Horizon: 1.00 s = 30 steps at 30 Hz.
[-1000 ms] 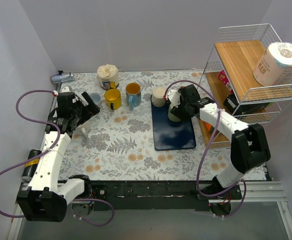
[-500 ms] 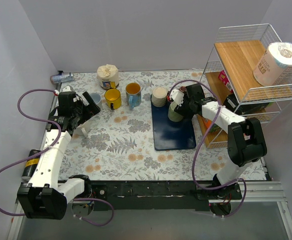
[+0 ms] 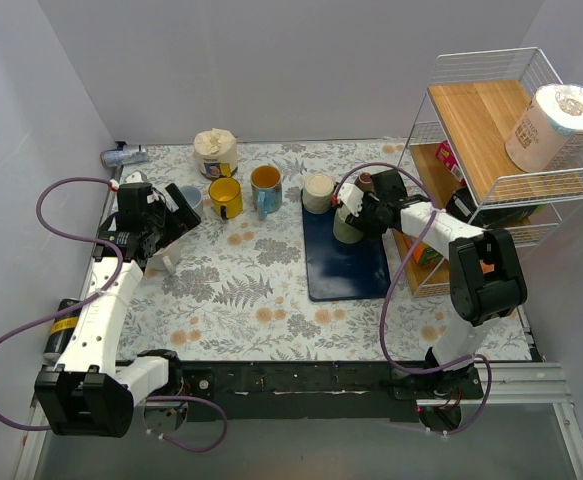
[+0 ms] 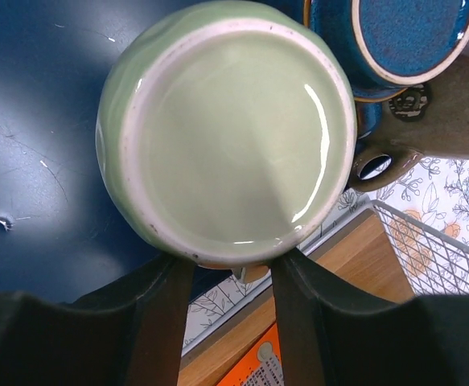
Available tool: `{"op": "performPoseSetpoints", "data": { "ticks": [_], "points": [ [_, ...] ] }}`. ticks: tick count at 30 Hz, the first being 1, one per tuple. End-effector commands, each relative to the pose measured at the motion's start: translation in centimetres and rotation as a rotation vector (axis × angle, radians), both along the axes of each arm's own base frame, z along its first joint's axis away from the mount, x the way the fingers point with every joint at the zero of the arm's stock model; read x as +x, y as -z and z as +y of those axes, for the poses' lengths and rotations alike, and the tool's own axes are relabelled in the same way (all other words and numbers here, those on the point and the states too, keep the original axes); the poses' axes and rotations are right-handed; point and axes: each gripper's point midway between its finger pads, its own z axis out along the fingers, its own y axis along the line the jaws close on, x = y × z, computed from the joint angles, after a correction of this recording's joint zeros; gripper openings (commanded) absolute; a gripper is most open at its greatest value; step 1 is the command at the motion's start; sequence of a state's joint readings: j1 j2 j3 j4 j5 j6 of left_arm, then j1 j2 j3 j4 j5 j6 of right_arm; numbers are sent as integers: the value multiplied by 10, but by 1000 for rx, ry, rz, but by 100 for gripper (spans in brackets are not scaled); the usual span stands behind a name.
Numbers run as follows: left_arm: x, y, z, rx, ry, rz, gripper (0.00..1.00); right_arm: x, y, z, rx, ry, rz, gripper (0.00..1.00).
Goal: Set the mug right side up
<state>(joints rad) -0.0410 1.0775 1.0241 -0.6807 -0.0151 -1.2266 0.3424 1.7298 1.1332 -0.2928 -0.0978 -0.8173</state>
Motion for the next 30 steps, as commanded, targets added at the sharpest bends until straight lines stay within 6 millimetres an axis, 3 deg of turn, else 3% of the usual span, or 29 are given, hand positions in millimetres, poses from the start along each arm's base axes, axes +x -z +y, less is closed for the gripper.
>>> {"op": "performPoseSetpoints", "data": {
  "ticks": [1, 3, 4, 6, 10, 16, 20, 24, 30],
  "points": [
    [3, -14, 3, 10, -1, -33, 98, 0, 5, 3, 22, -20, 8, 45],
    [3, -15, 2, 11, -1, -36, 98, -1, 5, 4, 21, -20, 8, 37],
    [2, -14, 3, 11, -2, -35, 98, -1, 6, 3, 20, -20, 11, 26],
    [2, -14, 3, 11, -1, -35, 98, -2, 8, 3, 19, -12, 18, 21],
    [2, -13, 2, 10, 1, -33, 98, -1, 10, -3, -7, 7, 9, 1],
    [0, -13, 2, 10, 0, -35, 98, -3, 10, -7, -22, 6, 0, 1],
    [-2, -14, 0, -3, 4, -42, 98, -9, 0, -1, 23, 9, 25, 1],
    [-3, -15, -1, -12, 3, -47, 98, -29, -12, 19, 151, 28, 144, 1],
    [-4, -16, -1, -20, -1, -51, 98, -61, -22, 43, 216, 62, 183, 1]
  ]
}}
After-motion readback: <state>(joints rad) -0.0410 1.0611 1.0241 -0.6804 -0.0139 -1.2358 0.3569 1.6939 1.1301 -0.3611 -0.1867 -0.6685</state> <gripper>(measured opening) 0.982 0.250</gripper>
